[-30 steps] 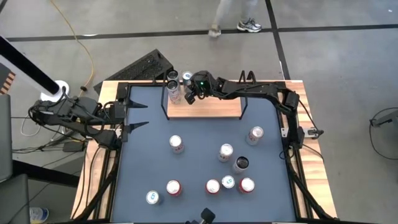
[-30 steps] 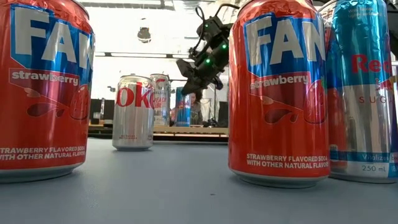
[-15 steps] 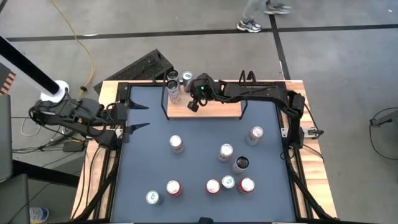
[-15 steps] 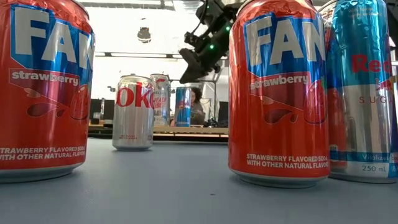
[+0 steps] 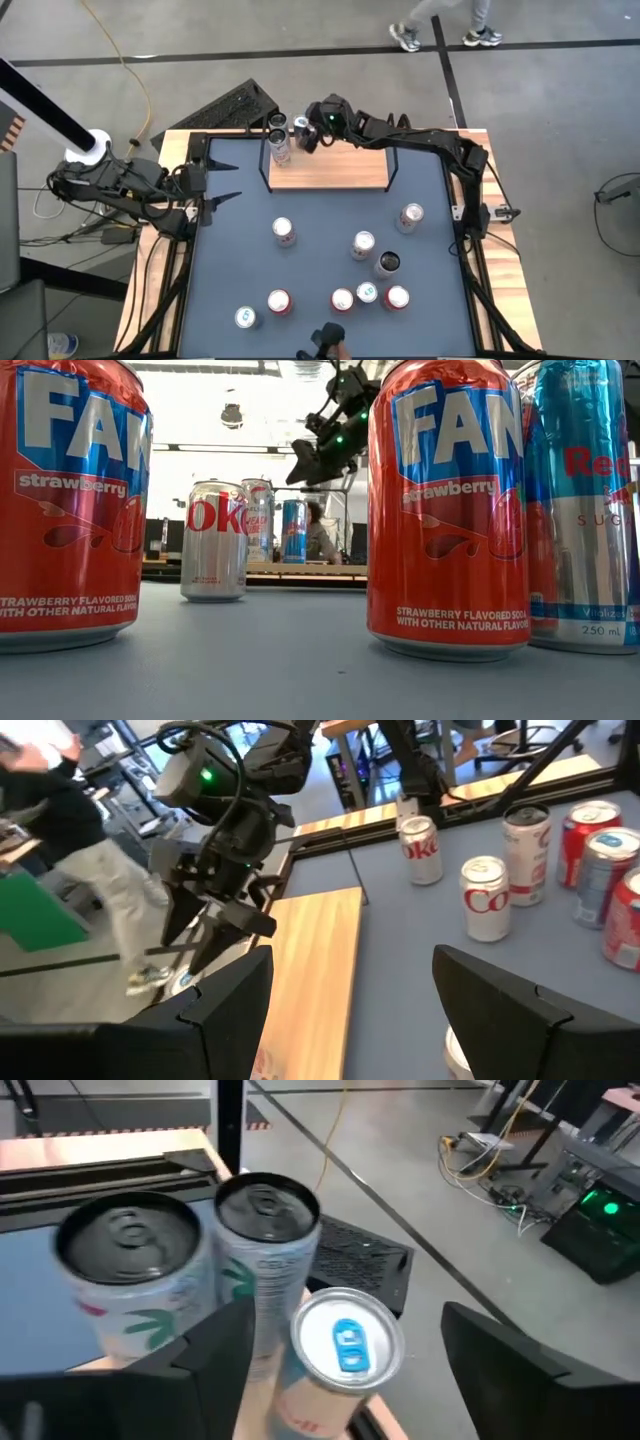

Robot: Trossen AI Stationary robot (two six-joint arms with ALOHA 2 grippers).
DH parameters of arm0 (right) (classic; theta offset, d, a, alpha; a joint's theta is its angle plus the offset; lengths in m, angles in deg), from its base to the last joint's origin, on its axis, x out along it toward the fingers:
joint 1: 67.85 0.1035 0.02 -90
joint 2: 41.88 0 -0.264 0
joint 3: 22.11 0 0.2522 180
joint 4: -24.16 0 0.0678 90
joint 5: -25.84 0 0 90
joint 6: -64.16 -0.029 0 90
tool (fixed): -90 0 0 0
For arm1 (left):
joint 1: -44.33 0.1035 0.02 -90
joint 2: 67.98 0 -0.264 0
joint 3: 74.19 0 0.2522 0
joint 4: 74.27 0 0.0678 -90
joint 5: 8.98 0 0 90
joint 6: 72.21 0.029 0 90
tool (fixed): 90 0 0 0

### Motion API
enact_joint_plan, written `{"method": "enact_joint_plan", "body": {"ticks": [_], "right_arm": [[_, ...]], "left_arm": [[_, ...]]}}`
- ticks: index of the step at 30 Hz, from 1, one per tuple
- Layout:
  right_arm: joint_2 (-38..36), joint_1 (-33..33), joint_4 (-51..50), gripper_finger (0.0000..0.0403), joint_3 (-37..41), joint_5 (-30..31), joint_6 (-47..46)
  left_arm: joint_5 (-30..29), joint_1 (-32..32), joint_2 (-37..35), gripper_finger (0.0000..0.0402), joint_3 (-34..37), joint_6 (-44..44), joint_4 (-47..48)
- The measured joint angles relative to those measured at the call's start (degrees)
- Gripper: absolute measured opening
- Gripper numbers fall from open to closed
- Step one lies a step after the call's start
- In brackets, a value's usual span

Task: Place canned beverage on shelf
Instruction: Put the top blue soda can on the shelf

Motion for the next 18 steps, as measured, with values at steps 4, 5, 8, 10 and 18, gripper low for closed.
{"method": "enact_joint_plan", "body": {"ticks": [4, 5, 8, 10, 18], "right_arm": [[0.4, -0.9, 1.9, 0.0317, 0.1, -2.9, -1.4], [0.4, -1.0, 2.2, 0.0317, 0.1, -3.6, -2.1], [0.2, -1.1, 0.3, 0.0317, 0.0, -2.1, -3.3], [0.4, -1.3, -0.3, 0.0317, 0.1, -2.2, -3.1], [3.7, -1.4, 1.4, 0.0318, 0.1, -4.0, -3.8]], "left_arm": [[-0.3, 0.0, -0.2, 0.0266, 0.0, -0.2, -0.2], [-0.4, 0.0, -0.2, 0.0266, 0.0, -0.6, -0.3], [-0.4, 0.0, -0.2, 0.0266, 0.0, -1.0, -0.3], [-0.3, 0.0, -0.2, 0.0266, 0.0, -1.0, -0.3], [1.8, 0.0, -0.3, 0.0266, 0.0, -1.6, 0.2]]}}
